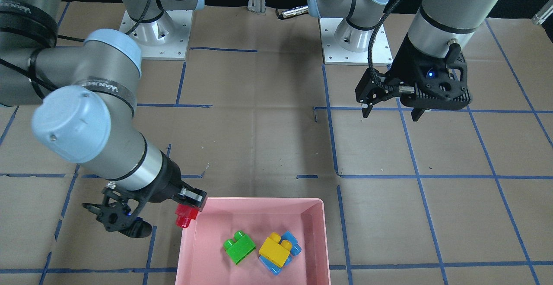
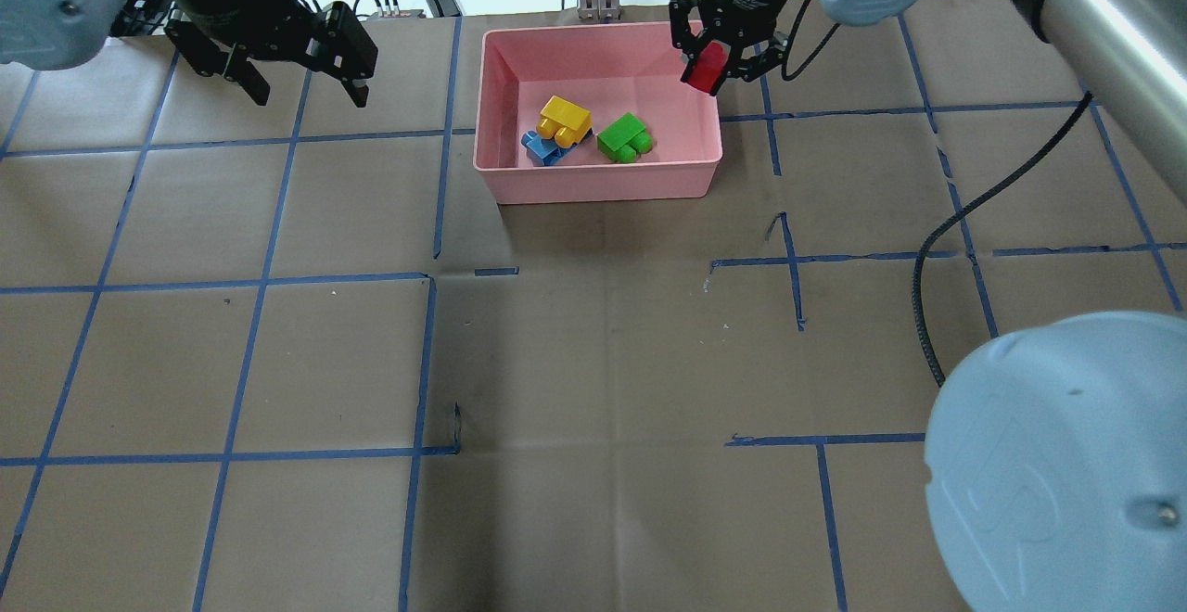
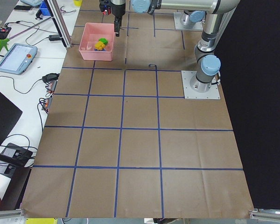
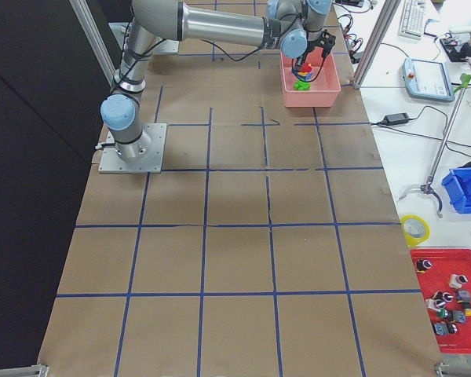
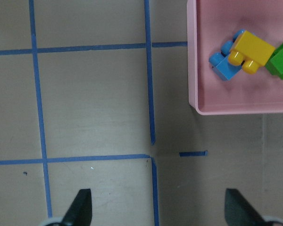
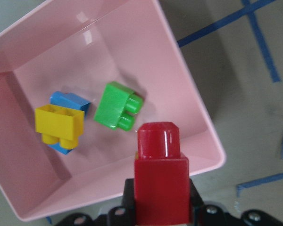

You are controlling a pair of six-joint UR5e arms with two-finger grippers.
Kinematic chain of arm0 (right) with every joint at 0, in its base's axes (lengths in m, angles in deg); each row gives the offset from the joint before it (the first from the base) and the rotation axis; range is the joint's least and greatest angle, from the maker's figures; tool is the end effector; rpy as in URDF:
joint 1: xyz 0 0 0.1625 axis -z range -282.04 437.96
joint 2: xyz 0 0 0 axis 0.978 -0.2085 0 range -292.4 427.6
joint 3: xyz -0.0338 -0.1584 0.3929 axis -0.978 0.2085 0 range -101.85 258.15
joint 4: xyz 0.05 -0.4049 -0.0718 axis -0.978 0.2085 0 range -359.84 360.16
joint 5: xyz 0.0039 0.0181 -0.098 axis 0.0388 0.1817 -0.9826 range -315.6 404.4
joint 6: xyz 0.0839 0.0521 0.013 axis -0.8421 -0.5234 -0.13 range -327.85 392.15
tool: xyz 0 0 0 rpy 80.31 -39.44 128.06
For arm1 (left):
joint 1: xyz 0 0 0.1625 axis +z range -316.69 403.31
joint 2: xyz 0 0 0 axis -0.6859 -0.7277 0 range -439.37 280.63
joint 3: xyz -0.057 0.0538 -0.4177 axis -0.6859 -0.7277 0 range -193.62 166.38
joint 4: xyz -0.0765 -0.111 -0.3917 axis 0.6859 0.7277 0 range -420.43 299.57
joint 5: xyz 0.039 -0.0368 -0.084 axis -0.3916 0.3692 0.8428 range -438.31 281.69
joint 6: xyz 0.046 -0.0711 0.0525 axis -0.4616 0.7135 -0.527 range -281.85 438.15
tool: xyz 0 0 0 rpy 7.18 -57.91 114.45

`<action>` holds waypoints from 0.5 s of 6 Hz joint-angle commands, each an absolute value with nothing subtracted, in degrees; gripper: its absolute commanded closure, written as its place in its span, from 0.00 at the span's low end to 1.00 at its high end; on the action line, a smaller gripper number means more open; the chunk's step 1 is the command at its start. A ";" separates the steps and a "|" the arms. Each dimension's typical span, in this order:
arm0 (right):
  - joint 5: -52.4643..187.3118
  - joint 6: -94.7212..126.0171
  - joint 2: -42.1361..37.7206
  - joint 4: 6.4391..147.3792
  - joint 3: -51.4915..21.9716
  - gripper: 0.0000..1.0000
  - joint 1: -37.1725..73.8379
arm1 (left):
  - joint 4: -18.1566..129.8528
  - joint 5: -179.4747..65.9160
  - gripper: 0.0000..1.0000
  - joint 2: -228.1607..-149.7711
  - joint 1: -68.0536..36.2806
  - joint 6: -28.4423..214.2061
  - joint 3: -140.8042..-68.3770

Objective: Put all blocks into box

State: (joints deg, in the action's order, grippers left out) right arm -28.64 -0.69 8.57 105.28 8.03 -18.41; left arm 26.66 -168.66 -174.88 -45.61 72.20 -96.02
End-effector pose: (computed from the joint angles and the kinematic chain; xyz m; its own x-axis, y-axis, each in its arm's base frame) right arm 0.2402 -0.6873 0.3634 -0.8568 0.4313 -0.2825 0.4212 0.9016 0.0986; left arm -0.1224 -0.5432 0.5093 -0.9963 0.0840 -0.0150 0.0850 0.9926 -0.0862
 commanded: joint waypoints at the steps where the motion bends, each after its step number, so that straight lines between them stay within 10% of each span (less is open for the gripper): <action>1: -25.03 -7.66 14.75 108.53 13.08 0.93 -22.92 | 26.67 -168.49 0.00 -170.88 -45.63 71.30 -98.94; 2: -25.03 -7.58 15.65 108.53 13.11 0.90 -23.54 | 25.54 -168.14 0.00 -170.26 -45.64 68.42 -100.27; 3: -25.90 -6.97 15.74 108.44 12.50 0.02 -23.55 | 25.35 -168.22 0.00 -170.16 -45.64 68.48 -100.46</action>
